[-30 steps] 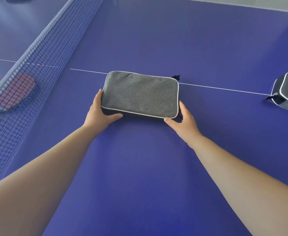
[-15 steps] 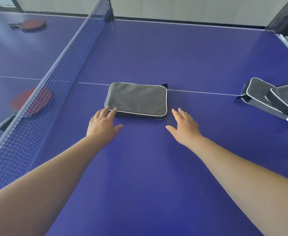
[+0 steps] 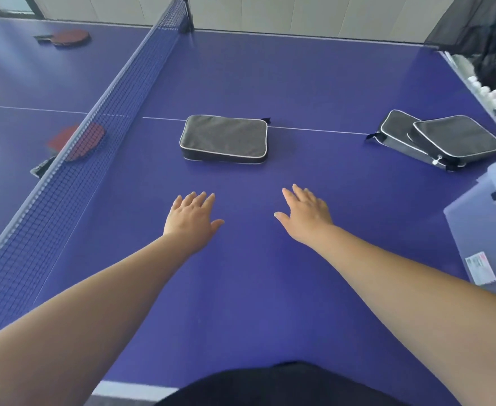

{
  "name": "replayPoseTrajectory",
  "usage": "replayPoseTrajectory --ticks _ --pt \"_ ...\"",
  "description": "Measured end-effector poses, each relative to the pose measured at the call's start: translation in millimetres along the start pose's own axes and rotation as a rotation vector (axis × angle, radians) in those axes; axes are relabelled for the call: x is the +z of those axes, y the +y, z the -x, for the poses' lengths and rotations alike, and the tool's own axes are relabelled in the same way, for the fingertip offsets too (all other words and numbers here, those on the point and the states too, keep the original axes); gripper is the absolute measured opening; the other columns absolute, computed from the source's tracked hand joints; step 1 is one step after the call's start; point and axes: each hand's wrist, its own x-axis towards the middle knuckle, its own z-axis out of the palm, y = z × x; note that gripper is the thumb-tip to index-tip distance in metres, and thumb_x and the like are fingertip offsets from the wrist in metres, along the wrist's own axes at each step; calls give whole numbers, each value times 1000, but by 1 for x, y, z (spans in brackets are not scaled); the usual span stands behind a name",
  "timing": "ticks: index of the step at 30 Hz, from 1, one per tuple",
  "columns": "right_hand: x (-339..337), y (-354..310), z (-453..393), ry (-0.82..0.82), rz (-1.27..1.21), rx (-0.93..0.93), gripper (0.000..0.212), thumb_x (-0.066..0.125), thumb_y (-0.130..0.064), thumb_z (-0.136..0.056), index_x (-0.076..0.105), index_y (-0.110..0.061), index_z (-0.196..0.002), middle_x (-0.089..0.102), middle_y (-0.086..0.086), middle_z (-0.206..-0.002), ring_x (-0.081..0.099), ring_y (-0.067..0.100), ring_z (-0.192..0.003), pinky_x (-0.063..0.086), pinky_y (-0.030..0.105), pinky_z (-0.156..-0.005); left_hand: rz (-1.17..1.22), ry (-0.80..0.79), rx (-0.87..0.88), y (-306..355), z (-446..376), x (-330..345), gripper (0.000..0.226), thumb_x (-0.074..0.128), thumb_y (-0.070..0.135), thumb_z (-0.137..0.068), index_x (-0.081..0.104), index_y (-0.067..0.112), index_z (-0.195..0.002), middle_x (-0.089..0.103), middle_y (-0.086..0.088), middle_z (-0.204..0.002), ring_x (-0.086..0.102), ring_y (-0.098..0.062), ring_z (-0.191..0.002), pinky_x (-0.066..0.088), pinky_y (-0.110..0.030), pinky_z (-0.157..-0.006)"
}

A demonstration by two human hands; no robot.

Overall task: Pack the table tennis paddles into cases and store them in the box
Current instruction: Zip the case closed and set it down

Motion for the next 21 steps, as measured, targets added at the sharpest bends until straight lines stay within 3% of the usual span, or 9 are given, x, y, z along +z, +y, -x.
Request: replayPoseTrajectory --ticks 12,21 --pt "37 22 153 -25 23 -152 68 29 -56 -99 8 -24 -155 7 4 -163 7 29 -149 16 50 -119 42 13 -131 73 171 31 69 27 56 -101 10 19 -157 16 -1 -163 9 -22 -151 3 -41 -123" --pt "65 -14 250 -76 44 -275 68 25 -58 -99 7 -25 -156 4 1 -164 0 27 -150 7 52 -119 -9 -37 -217 79 292 60 71 25 56 -101 3 17 -157 14 -1 -163 6 -22 -151 -1 -44 -122"
